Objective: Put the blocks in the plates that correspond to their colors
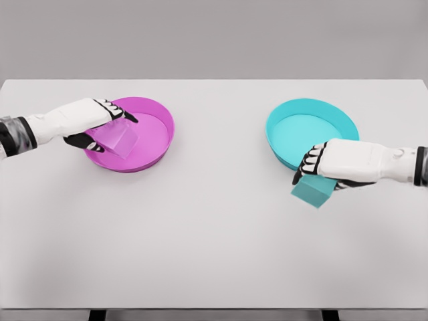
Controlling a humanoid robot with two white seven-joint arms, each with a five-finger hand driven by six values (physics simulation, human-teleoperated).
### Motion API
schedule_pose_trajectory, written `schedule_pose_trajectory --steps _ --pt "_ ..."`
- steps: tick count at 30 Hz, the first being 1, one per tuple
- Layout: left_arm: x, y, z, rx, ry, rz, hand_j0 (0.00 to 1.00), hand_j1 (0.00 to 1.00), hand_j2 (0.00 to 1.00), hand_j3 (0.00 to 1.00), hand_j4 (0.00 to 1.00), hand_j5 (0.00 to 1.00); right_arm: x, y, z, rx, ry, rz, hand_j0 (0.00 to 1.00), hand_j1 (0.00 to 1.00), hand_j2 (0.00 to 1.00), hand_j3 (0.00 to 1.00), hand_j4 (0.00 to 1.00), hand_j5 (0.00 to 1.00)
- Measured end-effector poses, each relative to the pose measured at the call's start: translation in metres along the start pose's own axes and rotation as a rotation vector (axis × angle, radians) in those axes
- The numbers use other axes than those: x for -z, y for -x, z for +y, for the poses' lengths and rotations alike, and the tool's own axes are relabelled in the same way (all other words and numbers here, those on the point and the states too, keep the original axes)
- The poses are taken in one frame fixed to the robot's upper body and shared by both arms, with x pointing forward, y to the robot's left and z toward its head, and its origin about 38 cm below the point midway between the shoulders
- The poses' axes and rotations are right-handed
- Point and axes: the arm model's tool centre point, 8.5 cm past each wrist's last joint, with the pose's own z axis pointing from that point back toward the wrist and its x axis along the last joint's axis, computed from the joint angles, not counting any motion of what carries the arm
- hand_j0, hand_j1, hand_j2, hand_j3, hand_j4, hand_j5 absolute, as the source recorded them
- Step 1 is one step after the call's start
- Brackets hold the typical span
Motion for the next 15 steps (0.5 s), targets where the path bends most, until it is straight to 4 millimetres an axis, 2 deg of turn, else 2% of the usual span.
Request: schedule_pose_trajectory --steps 4,7,9,13,15 --pt "0.000 0.003 0.003 -0.010 -0.011 0.007 1.00 1.00 1.00 1.00 1.00 1.00 -0.001 0.002 -0.009 -0.006 0.019 0.002 0.58 0.58 0.58 0.58 0.58 0.58" --pt "-0.007 0.008 0.013 -0.001 -0.024 0.017 1.00 1.00 1.00 1.00 1.00 1.00 -0.003 0.004 -0.018 -0.016 0.034 0.008 0.58 0.58 0.58 0.58 0.58 0.58" --pt "-0.025 0.017 0.024 -0.016 -0.047 0.041 1.00 1.00 1.00 1.00 1.00 1.00 -0.005 0.008 -0.023 -0.021 0.042 0.017 0.58 0.58 0.58 0.58 0.58 0.58" --pt "-0.087 0.043 0.043 -0.085 -0.098 0.125 1.00 1.00 1.00 1.00 1.00 1.00 0.000 0.024 -0.031 -0.017 0.067 0.045 0.58 0.58 0.58 0.58 0.58 0.58" --pt "-0.106 0.050 0.039 -0.113 -0.092 0.156 1.00 1.00 1.00 1.00 1.00 1.00 0.002 0.032 -0.036 -0.018 0.078 0.063 0.58 0.58 0.58 0.58 0.58 0.58"
